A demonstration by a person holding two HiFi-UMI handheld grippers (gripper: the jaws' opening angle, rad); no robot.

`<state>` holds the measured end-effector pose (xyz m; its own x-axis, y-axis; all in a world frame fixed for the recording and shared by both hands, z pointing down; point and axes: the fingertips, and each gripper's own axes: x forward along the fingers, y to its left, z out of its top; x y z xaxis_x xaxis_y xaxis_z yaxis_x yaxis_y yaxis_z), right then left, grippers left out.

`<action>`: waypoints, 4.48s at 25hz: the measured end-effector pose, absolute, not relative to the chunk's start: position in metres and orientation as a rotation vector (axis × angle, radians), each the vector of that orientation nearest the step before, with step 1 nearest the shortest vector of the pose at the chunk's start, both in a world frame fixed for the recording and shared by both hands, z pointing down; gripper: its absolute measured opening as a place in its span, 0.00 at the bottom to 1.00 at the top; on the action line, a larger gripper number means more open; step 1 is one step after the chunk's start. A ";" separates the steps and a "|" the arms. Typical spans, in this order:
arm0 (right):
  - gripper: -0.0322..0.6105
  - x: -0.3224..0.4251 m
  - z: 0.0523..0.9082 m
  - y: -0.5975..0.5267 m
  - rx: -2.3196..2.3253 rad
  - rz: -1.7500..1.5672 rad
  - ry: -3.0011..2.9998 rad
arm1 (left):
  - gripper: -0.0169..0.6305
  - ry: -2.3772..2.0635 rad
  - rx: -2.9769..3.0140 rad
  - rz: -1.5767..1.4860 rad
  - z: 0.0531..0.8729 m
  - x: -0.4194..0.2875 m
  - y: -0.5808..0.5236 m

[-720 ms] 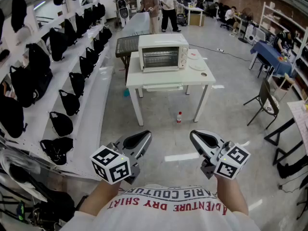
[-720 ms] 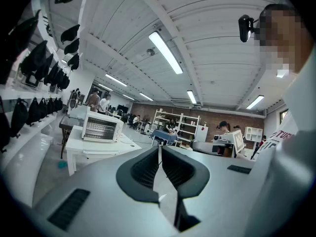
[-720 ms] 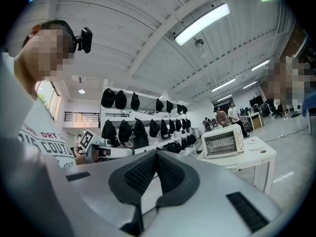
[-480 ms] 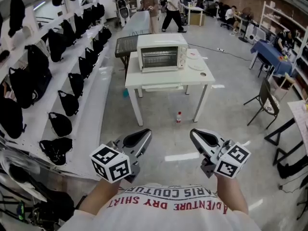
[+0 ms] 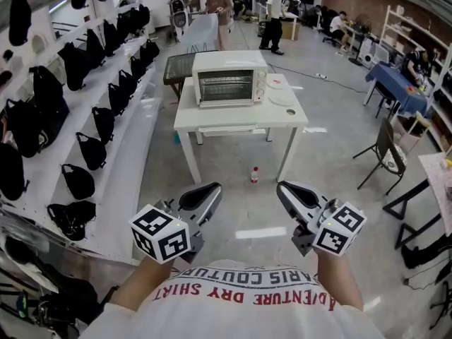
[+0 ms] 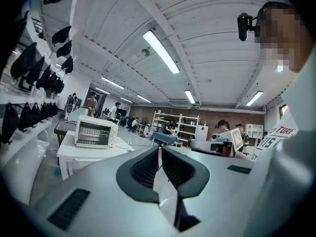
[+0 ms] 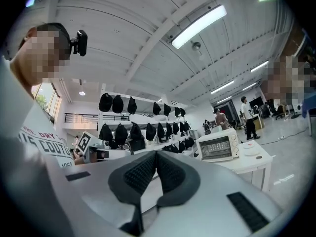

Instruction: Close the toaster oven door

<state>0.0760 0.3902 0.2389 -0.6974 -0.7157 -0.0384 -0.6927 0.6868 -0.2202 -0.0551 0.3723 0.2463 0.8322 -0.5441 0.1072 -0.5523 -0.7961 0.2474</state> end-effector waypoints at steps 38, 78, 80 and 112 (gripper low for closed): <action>0.09 0.138 0.335 0.055 -1.358 -0.546 2.699 | 0.09 -0.968 2.543 0.159 0.359 -0.075 0.024; 0.46 0.175 0.616 -0.113 -1.764 -0.967 3.027 | 0.49 -1.101 2.325 0.689 0.613 -0.132 -0.140; 0.46 0.171 0.626 -0.119 -1.748 -0.995 3.049 | 0.49 -1.104 2.315 0.718 0.621 -0.130 -0.146; 0.38 0.151 0.647 -0.155 -1.688 -1.065 3.073 | 0.30 -0.999 2.325 0.776 0.645 -0.111 -0.169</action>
